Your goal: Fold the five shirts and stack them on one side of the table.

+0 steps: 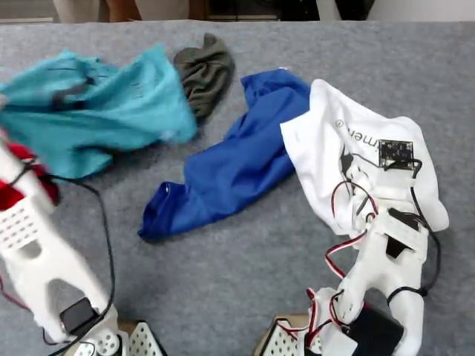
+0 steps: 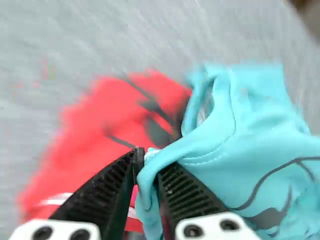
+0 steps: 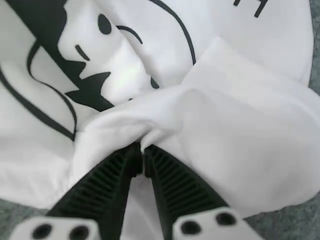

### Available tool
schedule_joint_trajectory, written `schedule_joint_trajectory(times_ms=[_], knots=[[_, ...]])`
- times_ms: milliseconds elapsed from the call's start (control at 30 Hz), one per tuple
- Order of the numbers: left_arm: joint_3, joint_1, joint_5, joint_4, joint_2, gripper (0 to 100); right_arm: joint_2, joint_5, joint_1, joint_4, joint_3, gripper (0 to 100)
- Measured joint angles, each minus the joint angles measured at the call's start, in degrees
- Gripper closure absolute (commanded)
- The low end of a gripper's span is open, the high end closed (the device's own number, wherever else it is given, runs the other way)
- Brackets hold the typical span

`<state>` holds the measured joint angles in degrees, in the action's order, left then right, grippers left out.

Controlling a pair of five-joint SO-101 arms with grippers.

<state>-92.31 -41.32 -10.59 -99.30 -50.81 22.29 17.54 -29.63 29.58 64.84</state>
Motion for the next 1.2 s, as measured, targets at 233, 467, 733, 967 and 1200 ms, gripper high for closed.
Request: schedule_joint_trajectory(times_ms=[233, 467, 733, 967, 1200], knots=[[-1.1, -12.7, 0.0, -0.6, 8.3, 98, 0.0, 0.0, 0.0, 0.0, 0.0, 99.7], [-0.8, -3.7, 0.1, -0.9, 9.0, 77, 0.0, 0.0, 0.0, 0.0, 0.0, 99.7], [13.5, 25.1, -5.4, -0.9, 8.8, 72, 0.0, 0.0, 0.0, 0.0, 0.0, 99.7], [28.9, 41.2, -5.9, 13.8, -3.0, 72, 0.0, 0.0, 0.0, 0.0, 0.0, 99.7], [28.1, 40.9, -6.3, 17.7, -12.0, 98, 0.0, 0.0, 0.0, 0.0, 0.0, 99.7]])
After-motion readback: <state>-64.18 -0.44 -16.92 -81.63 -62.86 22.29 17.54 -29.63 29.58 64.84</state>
